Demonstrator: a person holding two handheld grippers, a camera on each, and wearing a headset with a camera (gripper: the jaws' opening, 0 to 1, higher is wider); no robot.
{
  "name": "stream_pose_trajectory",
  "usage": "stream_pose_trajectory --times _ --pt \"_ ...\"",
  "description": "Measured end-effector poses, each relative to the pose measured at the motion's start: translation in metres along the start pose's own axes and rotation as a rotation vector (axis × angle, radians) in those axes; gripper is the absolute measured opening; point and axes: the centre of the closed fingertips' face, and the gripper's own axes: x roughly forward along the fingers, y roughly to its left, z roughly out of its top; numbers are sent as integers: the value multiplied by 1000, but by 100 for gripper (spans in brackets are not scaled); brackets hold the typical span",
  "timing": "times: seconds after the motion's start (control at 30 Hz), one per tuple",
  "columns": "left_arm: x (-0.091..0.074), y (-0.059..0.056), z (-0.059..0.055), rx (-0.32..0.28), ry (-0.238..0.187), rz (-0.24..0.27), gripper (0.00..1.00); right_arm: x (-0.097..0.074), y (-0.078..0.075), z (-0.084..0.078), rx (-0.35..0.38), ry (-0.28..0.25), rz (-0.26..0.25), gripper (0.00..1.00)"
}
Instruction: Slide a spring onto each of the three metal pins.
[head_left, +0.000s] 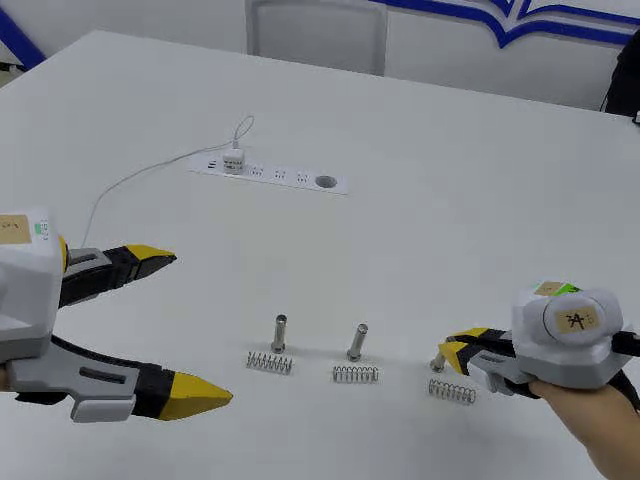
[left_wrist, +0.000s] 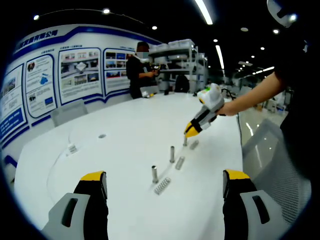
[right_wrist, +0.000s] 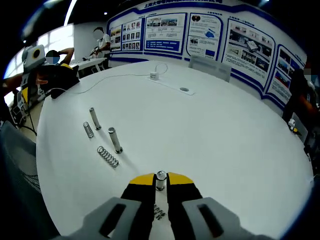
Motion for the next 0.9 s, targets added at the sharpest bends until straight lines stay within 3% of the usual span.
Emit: stream_pose_trajectory --times 0.27,0.5,0.67,0.8,0.9 --pt "-1 -1 -2 2 10 -1 98 -3 0 -4 -25 10 -4 10" --pt "-3 -1 -3 -2 10 6 99 -13 3 -6 -34 -16 38 14" --pt "-2 1 -6 -8 21 9 99 -18 -3 -17 -50 -9 65 17" --pt "0 -1 -8 -12 24 2 99 -19 1 -30 -74 23 124 18" --pt "2 -1 -10 -16 32 -1 99 -19 7 -42 -154 65 174 19"
